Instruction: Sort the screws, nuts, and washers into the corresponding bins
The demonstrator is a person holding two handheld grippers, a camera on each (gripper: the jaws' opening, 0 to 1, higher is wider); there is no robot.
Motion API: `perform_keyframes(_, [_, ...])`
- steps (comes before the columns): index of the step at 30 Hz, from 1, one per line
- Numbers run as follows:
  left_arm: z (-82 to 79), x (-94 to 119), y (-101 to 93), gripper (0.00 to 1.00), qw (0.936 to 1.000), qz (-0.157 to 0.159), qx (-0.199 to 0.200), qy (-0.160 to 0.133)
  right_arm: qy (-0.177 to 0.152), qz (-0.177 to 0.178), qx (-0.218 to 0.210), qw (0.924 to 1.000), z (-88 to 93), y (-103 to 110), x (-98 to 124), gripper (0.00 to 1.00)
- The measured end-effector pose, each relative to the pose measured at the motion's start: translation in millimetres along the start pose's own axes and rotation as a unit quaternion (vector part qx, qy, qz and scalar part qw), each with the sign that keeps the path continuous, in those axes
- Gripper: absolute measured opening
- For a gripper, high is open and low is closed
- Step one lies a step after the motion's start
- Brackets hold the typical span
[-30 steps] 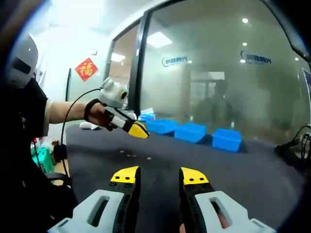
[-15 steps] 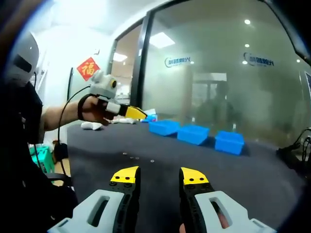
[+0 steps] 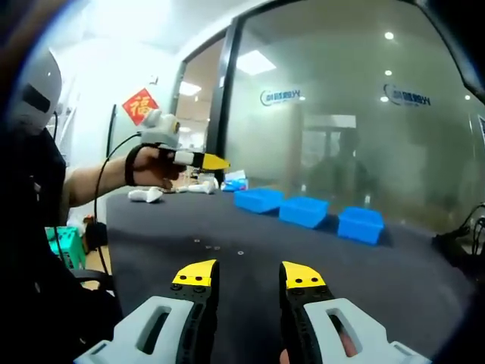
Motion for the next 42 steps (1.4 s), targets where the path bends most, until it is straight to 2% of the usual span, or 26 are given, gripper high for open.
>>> perform_keyframes(9, [-16.5,-8,46.8,0.06,0.9971,-0.071,-0.021,-0.021,-0.001,0.001,-0.003,1.0,0.8,-1,-1,0.28])
perform_keyframes(12, [-21.4,-13,59.6,0.06,0.9958,-0.085,-0.021,-0.026,-0.001,0.002,-0.004,1.0,1.5,-2,0,0.28])
perform_keyframes(15, [-23.3,-20,72.2,0.06,0.9948,-0.097,-0.013,-0.028,-0.001,0.003,-0.004,1.0,2.5,-2,0,0.28])
perform_keyframes(21, [-25.8,-32,106.5,0.06,0.9895,-0.142,-0.012,-0.027,0.003,0.004,-0.005,1.0,5.6,-4,0,0.28])
perform_keyframes(23, [-26.3,-37,116.2,0.06,0.9885,-0.149,-0.009,-0.025,0.003,0.005,-0.006,1.0,6.2,-4,0,0.28])
perform_keyframes(26, [-28.7,-43,125.1,0.06,0.9879,-0.152,0.017,-0.029,0.005,0.007,-0.005,0.9999,7.3,-6,0,0.28])
perform_keyframes(34, [-37.8,-61,151.0,0.06,0.9833,-0.18,-0.014,-0.024,0.006,0.008,-0.004,0.9999,7.9,-6,0,0.28])
perform_keyframes(38, [-33.2,-72,169.8,0.06,0.9802,-0.197,-0.022,-0.009,0.007,0.007,-0.001,0.9999,7.7,-5,1,0.28])
perform_keyframes(42, [-29.2,-82,180.2,0.06,0.9788,-0.204,-0.019,-0.002,0.009,0.01,0.001,0.9999,7.9,-7,2,0.28])
Point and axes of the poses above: the point that each gripper's makers call its tool centre point, and the gripper's own axes: x roughly backward along the fingers, y roughly to its left, z roughly out of its underside, the point moved 1 cm from there along x, roughly backward along the fingers, and after that the axes turned 1 degree about x, right-handed, at the moved point
